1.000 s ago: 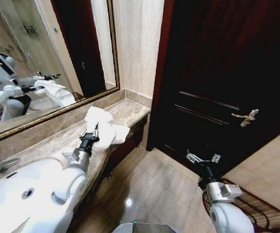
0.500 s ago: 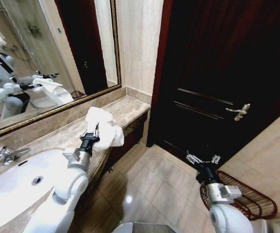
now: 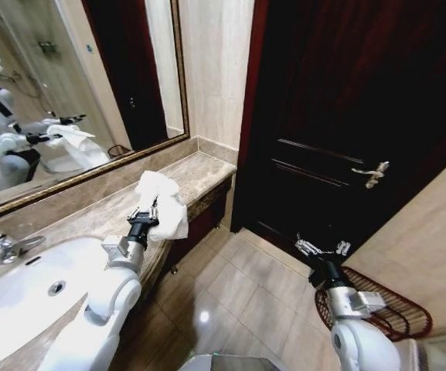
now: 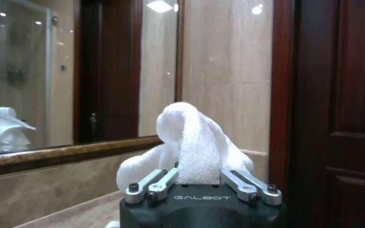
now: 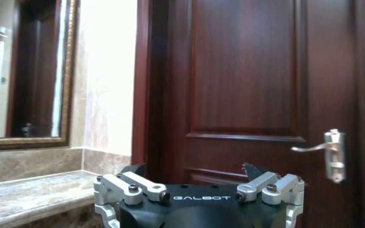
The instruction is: Discard the used towel into the hamper.
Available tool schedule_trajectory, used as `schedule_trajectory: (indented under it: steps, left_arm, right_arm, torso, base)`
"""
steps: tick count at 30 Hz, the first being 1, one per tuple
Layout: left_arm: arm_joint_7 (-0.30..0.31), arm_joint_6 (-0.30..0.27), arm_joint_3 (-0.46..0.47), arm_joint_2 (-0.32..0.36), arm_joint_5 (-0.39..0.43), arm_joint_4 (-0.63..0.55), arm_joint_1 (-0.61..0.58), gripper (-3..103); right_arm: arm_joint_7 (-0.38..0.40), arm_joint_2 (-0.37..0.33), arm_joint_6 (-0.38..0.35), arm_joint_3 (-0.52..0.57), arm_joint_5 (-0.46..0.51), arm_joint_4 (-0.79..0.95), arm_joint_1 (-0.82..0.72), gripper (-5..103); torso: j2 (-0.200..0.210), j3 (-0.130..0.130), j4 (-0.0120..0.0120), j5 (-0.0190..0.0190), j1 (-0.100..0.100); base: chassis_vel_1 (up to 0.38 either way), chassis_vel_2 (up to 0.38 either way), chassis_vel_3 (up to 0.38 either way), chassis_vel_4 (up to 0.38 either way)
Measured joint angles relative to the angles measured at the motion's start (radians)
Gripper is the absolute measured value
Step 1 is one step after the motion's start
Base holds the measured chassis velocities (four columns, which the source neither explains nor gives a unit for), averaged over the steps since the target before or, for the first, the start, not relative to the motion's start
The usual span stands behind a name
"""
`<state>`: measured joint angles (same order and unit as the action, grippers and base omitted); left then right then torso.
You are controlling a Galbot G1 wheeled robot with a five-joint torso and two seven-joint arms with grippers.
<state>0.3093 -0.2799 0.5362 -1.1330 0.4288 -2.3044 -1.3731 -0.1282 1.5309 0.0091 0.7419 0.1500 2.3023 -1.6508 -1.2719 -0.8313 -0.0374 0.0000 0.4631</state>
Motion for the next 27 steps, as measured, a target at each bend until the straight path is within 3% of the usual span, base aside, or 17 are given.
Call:
schedule_trajectory:
  steps: [27]
  left_arm:
    - [-0.004,0.003,0.003,0.005,-0.004,-0.001,-0.003,14]
  right_arm:
    - [-0.007,-0.002,-0.034,0.0,-0.009,0.022,-0.011,100]
  torso:
    - [0.0,0.0,0.0001,0.0006,0.0]
  base:
    - [-0.13,-0.137,-0.089,-0.089]
